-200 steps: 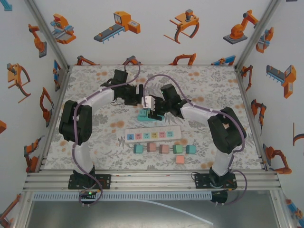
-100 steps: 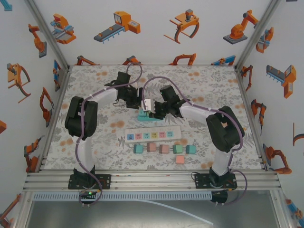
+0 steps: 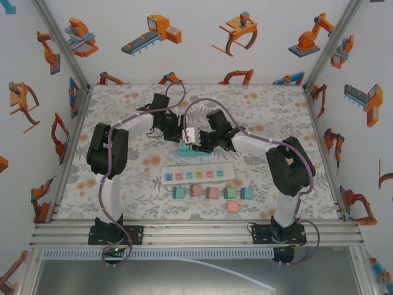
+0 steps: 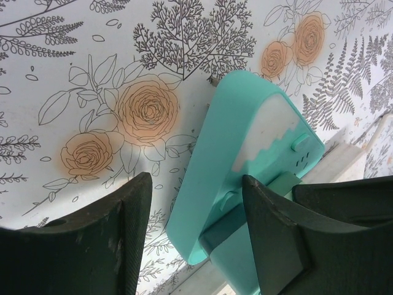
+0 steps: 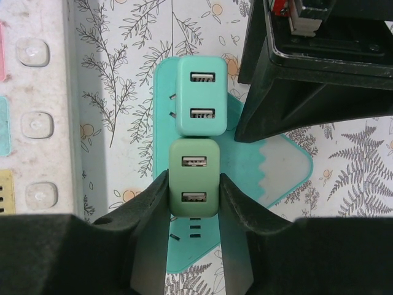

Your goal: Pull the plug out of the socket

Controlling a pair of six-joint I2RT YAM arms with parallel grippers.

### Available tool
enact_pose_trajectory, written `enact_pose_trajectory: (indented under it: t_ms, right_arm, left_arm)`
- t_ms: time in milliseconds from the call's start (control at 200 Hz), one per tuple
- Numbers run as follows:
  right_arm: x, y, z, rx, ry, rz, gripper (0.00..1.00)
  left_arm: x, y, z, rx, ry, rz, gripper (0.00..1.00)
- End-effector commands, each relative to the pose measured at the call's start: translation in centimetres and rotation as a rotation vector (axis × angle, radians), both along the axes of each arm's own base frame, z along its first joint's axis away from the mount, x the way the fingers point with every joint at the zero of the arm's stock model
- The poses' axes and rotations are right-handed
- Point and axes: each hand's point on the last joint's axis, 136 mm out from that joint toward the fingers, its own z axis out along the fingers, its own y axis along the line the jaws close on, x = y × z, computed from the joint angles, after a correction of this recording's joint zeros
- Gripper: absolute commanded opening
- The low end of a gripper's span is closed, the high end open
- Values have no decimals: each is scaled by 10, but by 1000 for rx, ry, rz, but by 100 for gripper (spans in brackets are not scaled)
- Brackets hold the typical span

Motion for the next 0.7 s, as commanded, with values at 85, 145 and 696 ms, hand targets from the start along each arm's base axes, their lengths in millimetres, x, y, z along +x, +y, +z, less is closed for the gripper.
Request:
enact_pose_trajectory:
  t_ms: [85,145,696]
  right_arm:
    - [5,10,14,37,-14,43,27]
    - [5,11,17,42,-16,45,27]
    - [6,18,44,95,-32,62,25]
  left_arm:
    - [-8,-4,-19,44,22,-60,58]
    - [-11,-5,-22,65,18,-72,58]
    - [-12,14,-55,261,18,-102,57]
